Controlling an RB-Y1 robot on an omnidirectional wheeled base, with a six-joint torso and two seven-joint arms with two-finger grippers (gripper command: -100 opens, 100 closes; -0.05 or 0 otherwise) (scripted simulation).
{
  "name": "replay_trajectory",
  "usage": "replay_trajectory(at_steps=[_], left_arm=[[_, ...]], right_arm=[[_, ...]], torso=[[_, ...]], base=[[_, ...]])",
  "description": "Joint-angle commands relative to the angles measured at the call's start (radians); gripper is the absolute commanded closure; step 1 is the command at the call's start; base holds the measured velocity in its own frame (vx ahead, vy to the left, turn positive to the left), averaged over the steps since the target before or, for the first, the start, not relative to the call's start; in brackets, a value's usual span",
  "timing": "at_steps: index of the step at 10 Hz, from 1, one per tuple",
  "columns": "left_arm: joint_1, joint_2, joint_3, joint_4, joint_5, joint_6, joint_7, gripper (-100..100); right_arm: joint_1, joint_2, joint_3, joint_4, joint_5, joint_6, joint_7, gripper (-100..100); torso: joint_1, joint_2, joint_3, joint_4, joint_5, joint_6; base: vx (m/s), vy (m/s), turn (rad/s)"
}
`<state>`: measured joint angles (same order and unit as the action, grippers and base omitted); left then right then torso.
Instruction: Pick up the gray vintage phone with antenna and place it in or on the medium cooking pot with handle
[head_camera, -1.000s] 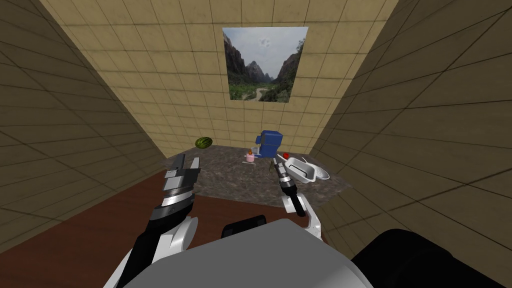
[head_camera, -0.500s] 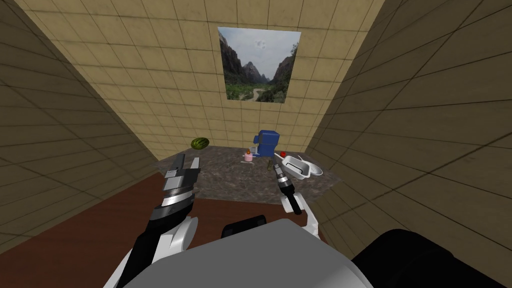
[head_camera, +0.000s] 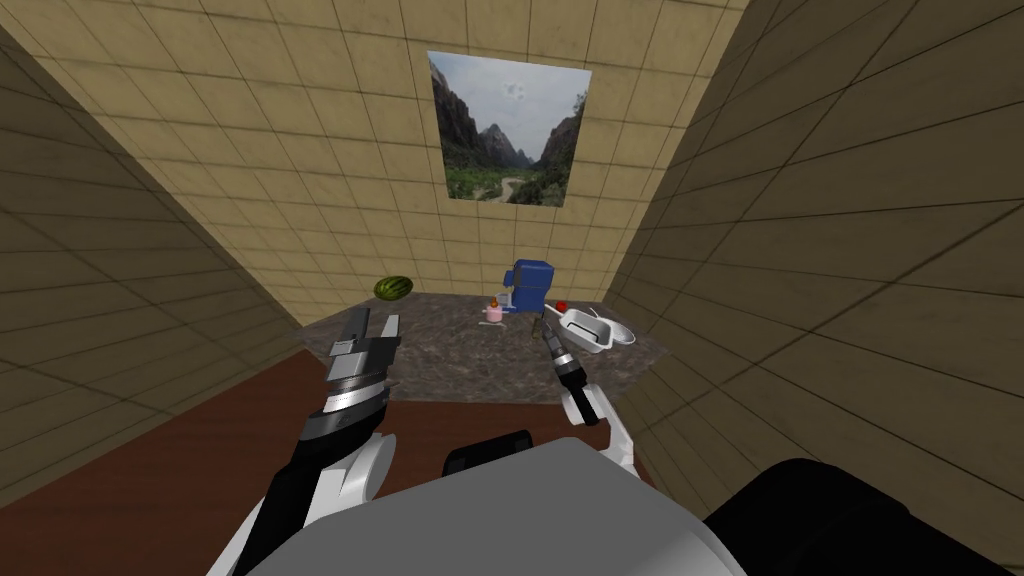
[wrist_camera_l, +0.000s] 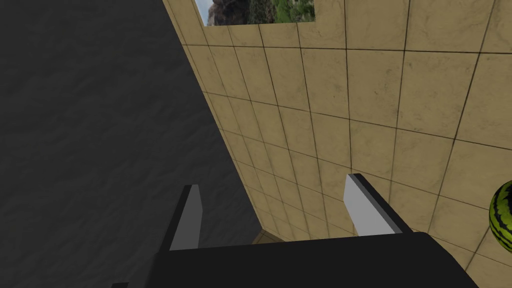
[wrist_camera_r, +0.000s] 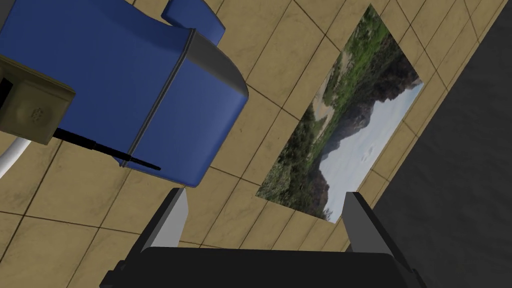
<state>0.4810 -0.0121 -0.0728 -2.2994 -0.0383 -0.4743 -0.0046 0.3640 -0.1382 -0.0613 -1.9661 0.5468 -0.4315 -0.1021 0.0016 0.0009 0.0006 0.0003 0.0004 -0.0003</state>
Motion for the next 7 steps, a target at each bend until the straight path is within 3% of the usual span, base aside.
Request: replay_trajectory(at_steps=[1, 2, 4, 7], left_arm=[[0.000, 0.000, 0.000, 0.000, 0.000, 0.000, 0.000, 0], [0.000, 0.000, 0.000, 0.000, 0.000, 0.000, 0.000, 0], [0.000, 0.000, 0.000, 0.000, 0.000, 0.000, 0.000, 0], [0.000, 0.000, 0.000, 0.000, 0.000, 0.000, 0.000, 0]], right_arm=[[-0.012, 0.001, -0.005, 0.032, 0.050, 0.010, 0.006, -100], [-0.012, 0.001, -0.005, 0.032, 0.058, 0.010, 0.006, -100], [-0.033, -0.002, -0.016, 0.080, 0.129, 0.031, 0.012, -100], [-0.044, -0.004, -0.023, 0.103, 0.199, 0.041, 0.015, -100]], torso=[[0.000, 0.000, 0.000, 0.000, 0.000, 0.000], [0.000, 0.000, 0.000, 0.000, 0.000, 0.000], [0.000, -0.001, -0.001, 0.000, 0.000, 0.000], [0.001, -0.001, -0.001, 0.000, 0.000, 0.000]], base=[[-0.012, 0.022, -0.104], [-0.008, 0.022, -0.055], [-0.006, 0.026, -0.134], [0.000, 0.034, -0.056]])
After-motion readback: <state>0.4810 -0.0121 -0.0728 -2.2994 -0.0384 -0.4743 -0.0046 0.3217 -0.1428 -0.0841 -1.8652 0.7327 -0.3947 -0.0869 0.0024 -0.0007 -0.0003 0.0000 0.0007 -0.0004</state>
